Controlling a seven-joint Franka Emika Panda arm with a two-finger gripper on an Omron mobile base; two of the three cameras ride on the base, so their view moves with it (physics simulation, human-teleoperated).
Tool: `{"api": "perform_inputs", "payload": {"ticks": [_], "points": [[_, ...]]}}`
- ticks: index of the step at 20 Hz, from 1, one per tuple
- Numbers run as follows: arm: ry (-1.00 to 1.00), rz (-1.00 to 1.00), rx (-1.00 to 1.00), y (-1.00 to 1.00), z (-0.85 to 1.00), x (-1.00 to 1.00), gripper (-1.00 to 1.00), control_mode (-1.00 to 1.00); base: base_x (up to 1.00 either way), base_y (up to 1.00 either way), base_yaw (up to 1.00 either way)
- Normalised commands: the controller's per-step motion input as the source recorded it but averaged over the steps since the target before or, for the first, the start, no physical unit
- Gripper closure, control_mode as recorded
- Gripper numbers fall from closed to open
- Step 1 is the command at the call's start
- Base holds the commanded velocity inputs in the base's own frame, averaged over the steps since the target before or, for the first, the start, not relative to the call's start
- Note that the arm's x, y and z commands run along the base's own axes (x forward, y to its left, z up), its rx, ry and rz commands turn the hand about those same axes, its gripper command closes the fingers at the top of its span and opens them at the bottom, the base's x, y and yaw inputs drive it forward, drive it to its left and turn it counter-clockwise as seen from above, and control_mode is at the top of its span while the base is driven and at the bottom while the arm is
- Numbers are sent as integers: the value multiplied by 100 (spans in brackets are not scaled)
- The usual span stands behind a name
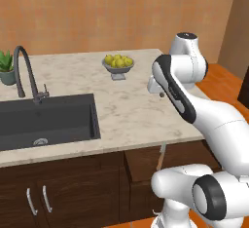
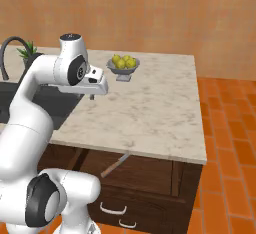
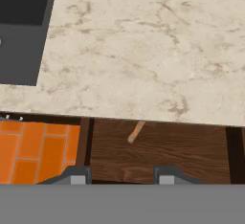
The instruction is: Pick up the knife from the drawer and place it on the cutting board. Then place the meat from the plate to the cutting board.
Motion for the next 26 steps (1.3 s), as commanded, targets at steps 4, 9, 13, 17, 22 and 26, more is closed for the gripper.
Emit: {"api": "perform_inputs", "payload": {"ticks": [4, 9, 13, 17, 22, 26], "points": [[0, 0, 0, 0, 0, 0, -100, 100, 0, 5, 0], [0, 0, 0, 0, 0, 0, -100, 100, -14, 55, -37], [0, 0, 0, 0, 0, 0, -100, 100, -46, 66, -59], [0, 0, 0, 0, 0, 0, -100, 100, -44, 36, -75], [0, 0, 0, 0, 0, 0, -100, 100, -25, 25, -81], [0, 0, 0, 0, 0, 0, -100, 100, -62, 23, -78]]}}
